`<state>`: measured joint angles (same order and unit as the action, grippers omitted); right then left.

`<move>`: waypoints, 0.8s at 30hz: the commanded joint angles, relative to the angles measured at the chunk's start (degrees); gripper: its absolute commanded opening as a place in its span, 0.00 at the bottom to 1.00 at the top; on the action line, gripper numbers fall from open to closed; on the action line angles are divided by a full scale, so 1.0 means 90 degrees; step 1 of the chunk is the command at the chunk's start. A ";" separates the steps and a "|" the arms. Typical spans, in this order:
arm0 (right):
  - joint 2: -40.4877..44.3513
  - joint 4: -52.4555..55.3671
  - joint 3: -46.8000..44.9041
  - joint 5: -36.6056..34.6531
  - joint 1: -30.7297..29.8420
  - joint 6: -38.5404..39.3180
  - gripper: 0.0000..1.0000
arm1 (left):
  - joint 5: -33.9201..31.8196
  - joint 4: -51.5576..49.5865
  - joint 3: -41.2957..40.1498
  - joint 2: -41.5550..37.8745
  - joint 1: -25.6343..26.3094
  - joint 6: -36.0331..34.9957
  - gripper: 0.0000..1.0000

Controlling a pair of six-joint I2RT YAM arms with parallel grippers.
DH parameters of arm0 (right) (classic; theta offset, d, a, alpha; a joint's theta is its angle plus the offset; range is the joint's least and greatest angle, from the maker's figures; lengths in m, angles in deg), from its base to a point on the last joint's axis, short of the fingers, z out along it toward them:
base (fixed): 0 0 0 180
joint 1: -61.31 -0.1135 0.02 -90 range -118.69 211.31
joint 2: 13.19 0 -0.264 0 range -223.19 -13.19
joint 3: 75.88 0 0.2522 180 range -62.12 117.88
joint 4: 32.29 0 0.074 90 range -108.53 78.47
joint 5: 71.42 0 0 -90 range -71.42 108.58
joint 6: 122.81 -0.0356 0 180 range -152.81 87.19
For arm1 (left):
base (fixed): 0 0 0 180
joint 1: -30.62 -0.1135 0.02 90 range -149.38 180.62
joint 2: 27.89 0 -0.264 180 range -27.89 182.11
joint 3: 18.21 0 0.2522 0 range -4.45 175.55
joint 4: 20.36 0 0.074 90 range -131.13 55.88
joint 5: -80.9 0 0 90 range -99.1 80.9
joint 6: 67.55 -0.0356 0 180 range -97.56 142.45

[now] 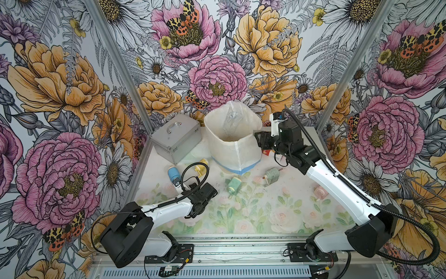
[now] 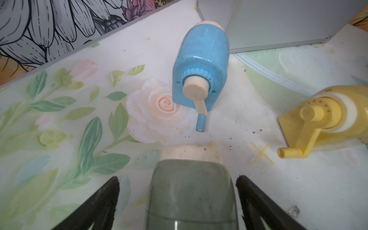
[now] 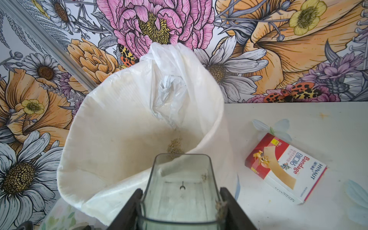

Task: Take out the pencil sharpener tray and clean the shavings
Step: Place the pencil sharpener at the center of the board.

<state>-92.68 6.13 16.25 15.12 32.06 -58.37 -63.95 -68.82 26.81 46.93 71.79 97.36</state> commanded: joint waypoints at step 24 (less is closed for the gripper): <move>0.1613 -0.0524 -0.2920 -0.1656 -0.1254 0.0310 0.29 | -0.1289 0.0102 0.0413 -0.1538 0.0166 -0.2589 0.99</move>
<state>-79.54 4.71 -8.54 5.04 22.09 -56.45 -73.58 -68.56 29.33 34.65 73.97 78.30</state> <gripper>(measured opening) 0.555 0.986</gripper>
